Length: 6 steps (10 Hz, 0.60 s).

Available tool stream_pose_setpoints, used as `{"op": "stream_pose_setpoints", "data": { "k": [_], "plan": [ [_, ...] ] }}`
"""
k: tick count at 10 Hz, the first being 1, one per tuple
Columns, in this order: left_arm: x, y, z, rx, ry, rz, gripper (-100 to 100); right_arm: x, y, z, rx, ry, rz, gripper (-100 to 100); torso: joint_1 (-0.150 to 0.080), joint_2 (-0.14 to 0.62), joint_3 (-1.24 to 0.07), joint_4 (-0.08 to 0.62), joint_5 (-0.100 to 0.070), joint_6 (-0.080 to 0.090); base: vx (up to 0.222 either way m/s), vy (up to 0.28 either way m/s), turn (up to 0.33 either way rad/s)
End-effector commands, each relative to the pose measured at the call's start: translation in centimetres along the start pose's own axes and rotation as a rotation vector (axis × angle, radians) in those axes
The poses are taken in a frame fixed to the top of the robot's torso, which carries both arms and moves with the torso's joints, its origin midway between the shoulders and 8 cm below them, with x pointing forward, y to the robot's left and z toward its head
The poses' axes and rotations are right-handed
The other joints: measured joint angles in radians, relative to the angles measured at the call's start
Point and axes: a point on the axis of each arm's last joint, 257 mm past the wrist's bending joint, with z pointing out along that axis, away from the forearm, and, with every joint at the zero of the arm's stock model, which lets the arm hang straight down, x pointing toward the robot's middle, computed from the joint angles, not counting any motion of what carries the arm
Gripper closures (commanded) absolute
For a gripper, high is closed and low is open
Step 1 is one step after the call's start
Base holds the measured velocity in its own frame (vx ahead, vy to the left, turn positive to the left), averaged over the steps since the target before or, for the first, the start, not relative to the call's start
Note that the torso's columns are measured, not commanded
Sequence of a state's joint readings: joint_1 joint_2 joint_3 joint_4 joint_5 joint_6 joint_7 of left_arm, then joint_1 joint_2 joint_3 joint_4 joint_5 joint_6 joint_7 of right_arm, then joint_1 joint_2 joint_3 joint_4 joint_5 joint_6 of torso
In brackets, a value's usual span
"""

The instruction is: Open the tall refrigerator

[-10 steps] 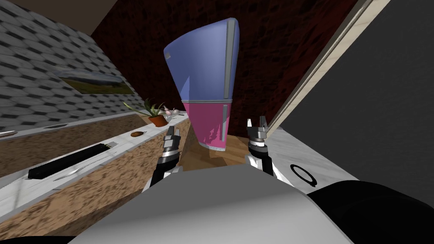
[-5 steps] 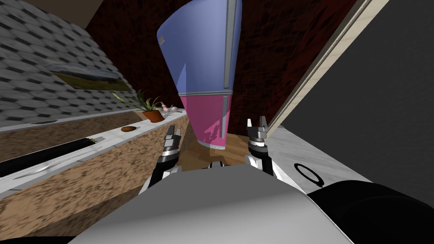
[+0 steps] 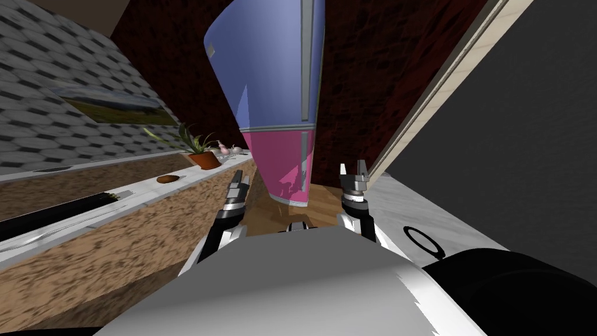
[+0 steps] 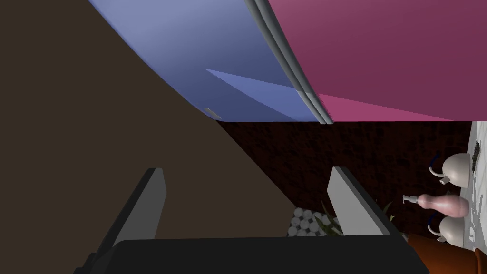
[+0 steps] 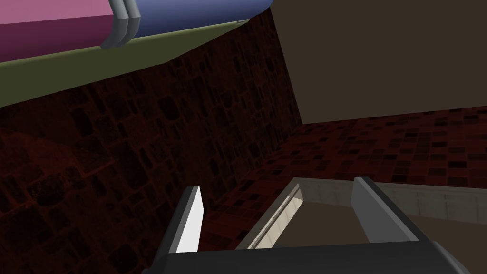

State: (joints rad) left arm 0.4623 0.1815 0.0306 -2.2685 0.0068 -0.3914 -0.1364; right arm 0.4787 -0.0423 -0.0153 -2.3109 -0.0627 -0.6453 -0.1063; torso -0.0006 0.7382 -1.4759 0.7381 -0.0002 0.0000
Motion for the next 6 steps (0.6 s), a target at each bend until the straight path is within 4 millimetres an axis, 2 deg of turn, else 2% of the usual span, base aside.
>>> {"op": "stream_pose_setpoints", "data": {
  "k": [1,6],
  "plan": [
    [-0.4,0.5,1.2,0.002,0.026,0.007,-100,0.0,0.0,0.0,0.000,0.000,0.000,0,0.000,0.000,0.000,0.000,0.000,0.000,0.035,-0.140,0.000],
    [-1.7,0.9,4.2,0.013,0.055,0.018,-100,0.0,0.0,0.0,0.000,0.000,0.000,0,-0.001,-0.002,-0.001,0.000,0.000,0.000,0.048,-0.146,-0.001]
  ]
}}
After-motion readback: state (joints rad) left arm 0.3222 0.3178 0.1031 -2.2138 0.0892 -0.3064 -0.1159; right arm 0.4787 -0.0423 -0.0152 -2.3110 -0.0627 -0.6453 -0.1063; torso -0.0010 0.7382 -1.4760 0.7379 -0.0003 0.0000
